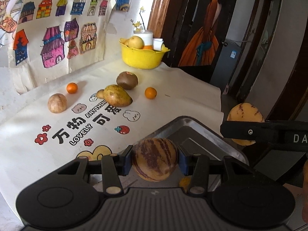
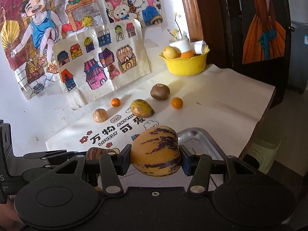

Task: Organize fruits

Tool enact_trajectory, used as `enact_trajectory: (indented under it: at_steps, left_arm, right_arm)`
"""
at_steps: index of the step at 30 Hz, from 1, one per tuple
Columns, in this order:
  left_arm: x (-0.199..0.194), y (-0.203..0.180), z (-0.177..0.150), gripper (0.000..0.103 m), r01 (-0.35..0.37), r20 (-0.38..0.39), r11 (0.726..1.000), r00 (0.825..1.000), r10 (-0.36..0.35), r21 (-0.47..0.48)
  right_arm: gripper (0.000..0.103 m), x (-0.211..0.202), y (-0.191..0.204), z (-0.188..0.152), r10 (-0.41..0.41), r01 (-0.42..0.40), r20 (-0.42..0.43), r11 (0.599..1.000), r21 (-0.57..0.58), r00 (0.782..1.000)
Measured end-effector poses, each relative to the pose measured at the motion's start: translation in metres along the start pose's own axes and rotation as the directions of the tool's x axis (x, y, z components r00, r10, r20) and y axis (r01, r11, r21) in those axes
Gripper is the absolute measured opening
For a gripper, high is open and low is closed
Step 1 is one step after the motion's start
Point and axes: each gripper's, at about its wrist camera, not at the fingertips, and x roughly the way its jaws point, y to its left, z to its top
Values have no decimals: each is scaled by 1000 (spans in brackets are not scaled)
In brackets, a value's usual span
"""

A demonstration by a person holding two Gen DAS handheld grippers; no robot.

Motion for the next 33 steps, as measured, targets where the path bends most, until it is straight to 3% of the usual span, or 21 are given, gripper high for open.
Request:
enact_trajectory:
  at_steps: [21, 33]
  left_arm:
    - [44, -1, -12, 51, -26, -96, 1000, 995, 27, 9]
    - [54, 4, -21, 51, -42, -131, 999, 991, 42, 4]
  right_arm:
    - [53, 36, -36, -28, -44, 48, -97, 998, 42, 994]
    - [53, 64, -38, -44, -70, 73, -161, 997, 10, 984]
